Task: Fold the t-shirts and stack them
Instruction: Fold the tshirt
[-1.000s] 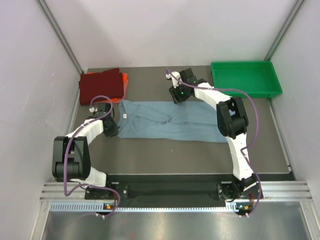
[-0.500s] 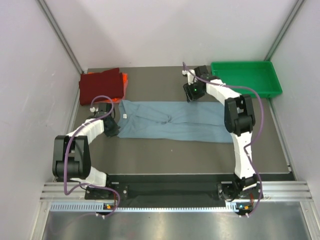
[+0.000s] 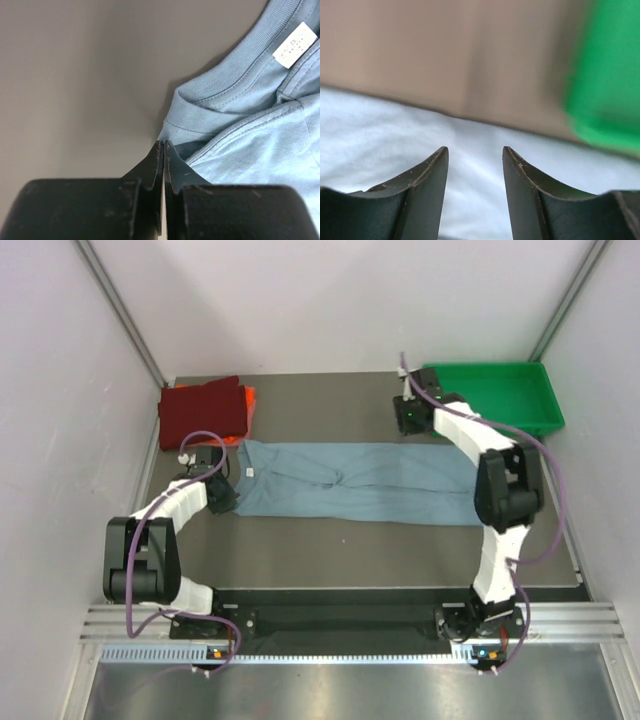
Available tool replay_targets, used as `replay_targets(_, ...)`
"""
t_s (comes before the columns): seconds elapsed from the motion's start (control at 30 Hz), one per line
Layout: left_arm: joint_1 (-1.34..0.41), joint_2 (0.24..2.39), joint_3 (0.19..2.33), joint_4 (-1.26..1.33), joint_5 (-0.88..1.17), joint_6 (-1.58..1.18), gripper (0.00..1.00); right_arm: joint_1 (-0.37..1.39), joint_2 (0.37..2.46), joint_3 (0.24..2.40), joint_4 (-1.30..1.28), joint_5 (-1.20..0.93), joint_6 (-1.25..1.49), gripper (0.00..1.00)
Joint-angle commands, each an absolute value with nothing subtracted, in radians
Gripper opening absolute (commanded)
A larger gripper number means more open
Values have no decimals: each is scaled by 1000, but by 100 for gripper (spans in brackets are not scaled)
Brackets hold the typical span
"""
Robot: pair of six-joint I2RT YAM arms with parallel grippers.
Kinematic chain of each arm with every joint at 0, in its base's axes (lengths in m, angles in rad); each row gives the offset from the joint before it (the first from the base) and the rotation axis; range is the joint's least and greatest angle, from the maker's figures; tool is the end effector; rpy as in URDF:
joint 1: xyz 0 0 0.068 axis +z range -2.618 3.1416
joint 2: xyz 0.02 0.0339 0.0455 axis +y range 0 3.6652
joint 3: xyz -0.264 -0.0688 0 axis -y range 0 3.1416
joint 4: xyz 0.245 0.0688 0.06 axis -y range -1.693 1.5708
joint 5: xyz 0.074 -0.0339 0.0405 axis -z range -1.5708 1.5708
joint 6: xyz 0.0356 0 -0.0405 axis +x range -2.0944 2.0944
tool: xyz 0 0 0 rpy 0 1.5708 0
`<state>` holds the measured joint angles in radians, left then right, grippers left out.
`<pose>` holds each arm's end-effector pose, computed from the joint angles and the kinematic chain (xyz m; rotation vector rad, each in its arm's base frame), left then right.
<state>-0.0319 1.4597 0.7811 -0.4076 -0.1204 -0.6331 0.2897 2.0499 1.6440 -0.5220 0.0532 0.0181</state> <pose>0.2701 -0.0043 0.1720 -0.8207 2.5143 -0.0627 0.4377 0.1285 0.2185 -0.3162 2.4778 0.0618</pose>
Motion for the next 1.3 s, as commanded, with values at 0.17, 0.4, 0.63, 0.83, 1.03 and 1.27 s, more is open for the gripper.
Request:
replay_targets(0.17,-35,1396,758,-373,-86,-641,0,89,1763,1473,-520,143,184,53)
replay_targets(0.4,-37,1307,677,-307,-17,-660,0,-135,1759,1372,-483,-35,150,57)
replay_targets(0.63,-37,1295,635,-276,44,-660,0,-235,1819,1305,-396,-170,127,54)
replay_targets(0.83,-37,1295,614,-250,77,-667,0,-238,1907,1298,-347,-229,83,51)
replay_targets(1.03,-37,1272,615,-253,68,-663,0,-236,1968,1290,-333,-204,75,49)
replay_targets(1.27,-38,1295,621,-259,49,-663,0,-235,1962,1266,-276,-218,83,27)
